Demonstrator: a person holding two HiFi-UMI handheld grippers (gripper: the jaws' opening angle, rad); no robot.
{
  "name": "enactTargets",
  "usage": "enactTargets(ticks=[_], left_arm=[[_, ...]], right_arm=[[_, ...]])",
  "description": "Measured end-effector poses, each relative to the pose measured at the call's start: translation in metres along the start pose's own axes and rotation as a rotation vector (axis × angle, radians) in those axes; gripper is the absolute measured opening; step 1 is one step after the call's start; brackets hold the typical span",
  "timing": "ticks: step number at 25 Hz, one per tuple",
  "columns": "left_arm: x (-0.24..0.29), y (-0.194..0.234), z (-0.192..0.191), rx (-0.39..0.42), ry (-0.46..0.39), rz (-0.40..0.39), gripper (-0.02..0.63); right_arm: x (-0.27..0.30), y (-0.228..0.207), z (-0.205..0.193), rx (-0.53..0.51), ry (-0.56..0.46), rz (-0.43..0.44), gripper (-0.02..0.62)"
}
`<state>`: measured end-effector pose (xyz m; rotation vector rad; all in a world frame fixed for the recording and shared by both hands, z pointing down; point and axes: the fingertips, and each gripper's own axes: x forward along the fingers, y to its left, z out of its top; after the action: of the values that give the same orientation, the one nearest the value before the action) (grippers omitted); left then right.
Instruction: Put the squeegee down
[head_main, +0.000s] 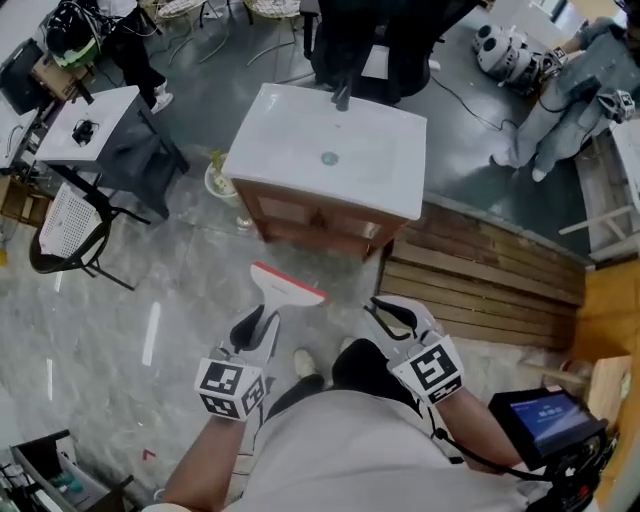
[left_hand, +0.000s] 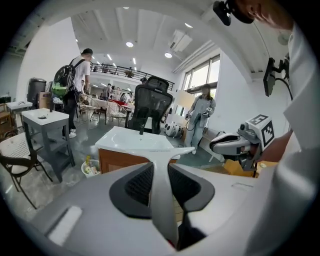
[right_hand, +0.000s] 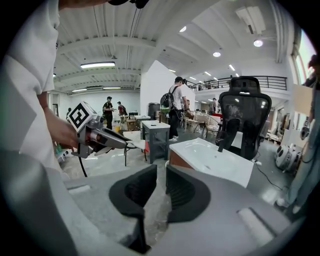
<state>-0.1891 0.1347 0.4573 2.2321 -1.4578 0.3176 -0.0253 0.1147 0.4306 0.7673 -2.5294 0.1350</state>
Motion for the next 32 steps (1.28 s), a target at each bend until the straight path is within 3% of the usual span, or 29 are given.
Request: enactTargets(ticks=[6, 17, 27, 32], left_arm=[[0.054, 0.043, 0.025, -0.004, 0.006, 0.022, 0.1], [0.165, 0.108, 0.106, -0.052, -0.001, 0.154, 0.1], [0.274, 0.158, 0.151, -0.069, 0.025, 0.194, 0.1], [0.324, 0.2, 0.169, -0.048, 0.038, 0.172, 0.1]], right_arm=[[0.045, -0.047, 0.009, 0.023, 0.011, 0.005, 0.046], [0.106, -0.175, 0.06, -0.017, -0.064, 0.067, 0.046], [0.133, -0.26, 0.048, 0.08, -0.048, 0.007, 0.046], [0.154, -0.29, 0.049, 0.124, -0.009, -0.078, 0.046]])
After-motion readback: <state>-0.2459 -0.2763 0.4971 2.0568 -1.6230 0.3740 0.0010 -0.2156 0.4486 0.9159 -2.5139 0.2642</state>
